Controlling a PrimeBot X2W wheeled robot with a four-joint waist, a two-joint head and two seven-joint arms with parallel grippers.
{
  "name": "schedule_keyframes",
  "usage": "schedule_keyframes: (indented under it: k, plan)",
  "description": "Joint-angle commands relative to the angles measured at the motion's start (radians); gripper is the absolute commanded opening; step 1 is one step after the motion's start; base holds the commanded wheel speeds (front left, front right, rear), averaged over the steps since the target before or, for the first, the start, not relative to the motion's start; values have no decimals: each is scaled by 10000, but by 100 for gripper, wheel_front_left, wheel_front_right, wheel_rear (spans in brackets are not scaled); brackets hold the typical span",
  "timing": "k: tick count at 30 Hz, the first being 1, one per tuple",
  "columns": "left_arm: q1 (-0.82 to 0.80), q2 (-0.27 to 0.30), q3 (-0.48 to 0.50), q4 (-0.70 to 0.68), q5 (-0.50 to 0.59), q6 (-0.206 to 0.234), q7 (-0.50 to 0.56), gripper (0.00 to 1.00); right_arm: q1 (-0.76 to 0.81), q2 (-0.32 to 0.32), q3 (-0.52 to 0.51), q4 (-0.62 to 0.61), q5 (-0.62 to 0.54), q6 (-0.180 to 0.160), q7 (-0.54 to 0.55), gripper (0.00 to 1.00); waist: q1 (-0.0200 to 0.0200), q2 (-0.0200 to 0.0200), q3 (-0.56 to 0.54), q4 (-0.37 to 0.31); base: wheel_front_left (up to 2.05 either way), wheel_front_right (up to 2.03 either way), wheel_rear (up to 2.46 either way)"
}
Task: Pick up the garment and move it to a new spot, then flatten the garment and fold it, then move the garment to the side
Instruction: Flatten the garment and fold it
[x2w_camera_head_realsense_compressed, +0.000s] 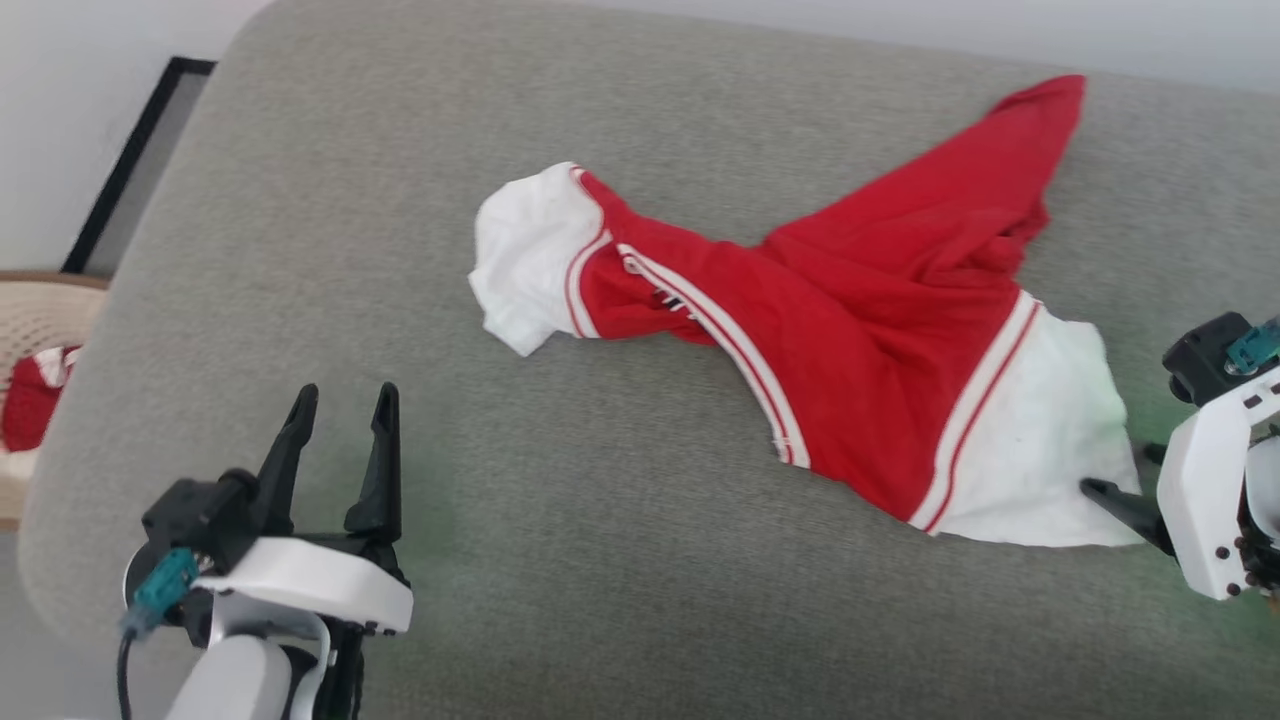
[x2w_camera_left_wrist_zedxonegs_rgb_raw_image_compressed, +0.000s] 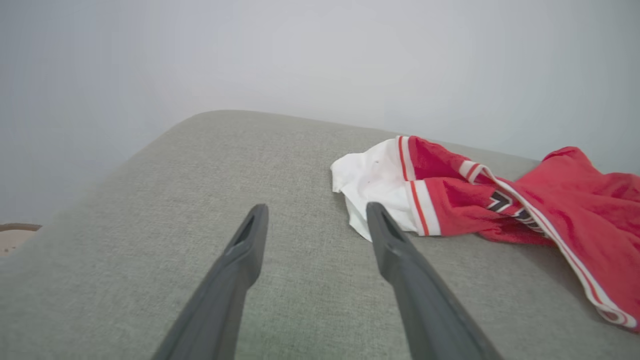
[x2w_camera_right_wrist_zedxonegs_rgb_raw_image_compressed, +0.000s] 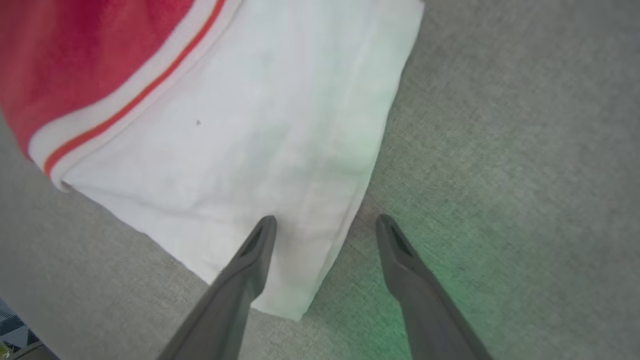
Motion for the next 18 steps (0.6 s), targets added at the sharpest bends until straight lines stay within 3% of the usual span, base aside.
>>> schedule_keyframes:
  k: [1, 10, 11, 13, 14, 18]
  plan:
    - [268, -372, 427, -154, 427, -295, -59, 100, -92, 90, 123, 291, -36, -3, 252, 100, 0, -1, 70, 216, 0, 0, 0]
    - [605, -1827, 1792, -293, 1866, -1365, -59, 100, 144, 671, 1006, 1278, -111, -2, 949, 100, 0, -1, 412, 537, 0, 0, 0]
    - [606, -1918, 1886, -281, 1981, -1432, -59, 100, 151, 702, 1063, 1334, -121, -3, 939, 80, 0, -1, 437, 544, 0, 0, 0]
    - [593, -2048, 2063, -302, 2145, -1535, -60, 100, 129, 749, 1094, 1500, -171, -5, 949, 11, 0, -1, 488, 533, 0, 0, 0]
    - [586, -2102, 2149, -311, 2164, -1592, -60, 100, 117, 770, 1091, 1563, -182, -6, 961, 0, 0, -1, 504, 523, 0, 0, 0]
    - [569, -2242, 2369, -323, 2278, -1677, -60, 100, 48, 653, 940, 1657, -252, -5, 795, 0, 0, -1, 541, 431, 0, 0, 0]
